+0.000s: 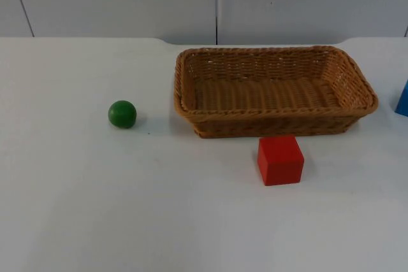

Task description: Place all geometric objects except the red cube into the basket.

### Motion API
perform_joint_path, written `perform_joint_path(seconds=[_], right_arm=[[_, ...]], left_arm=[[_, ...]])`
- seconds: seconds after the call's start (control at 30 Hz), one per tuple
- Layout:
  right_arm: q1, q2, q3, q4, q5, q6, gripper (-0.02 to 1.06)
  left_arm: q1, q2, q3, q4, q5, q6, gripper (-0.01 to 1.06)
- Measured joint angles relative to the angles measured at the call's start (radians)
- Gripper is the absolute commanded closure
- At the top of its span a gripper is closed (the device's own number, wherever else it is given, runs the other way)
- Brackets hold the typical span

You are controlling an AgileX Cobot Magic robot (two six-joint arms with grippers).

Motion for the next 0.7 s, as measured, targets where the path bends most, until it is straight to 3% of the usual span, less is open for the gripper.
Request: perform_joint_path(seconds=[0.3, 0.7], right_arm=[[0.0, 0.12, 0.0, 0.027, 0.0, 0.0, -0.01], [0.0, 0.191, 0.0, 0.027, 0.0, 0.0, -0.01]], left_arm=[[0.0, 0.189, 0.0, 0.0, -0.026, 0.013, 0.0], [0.0, 0.233, 0.0, -0.036, -0.077, 0.05, 0.0]])
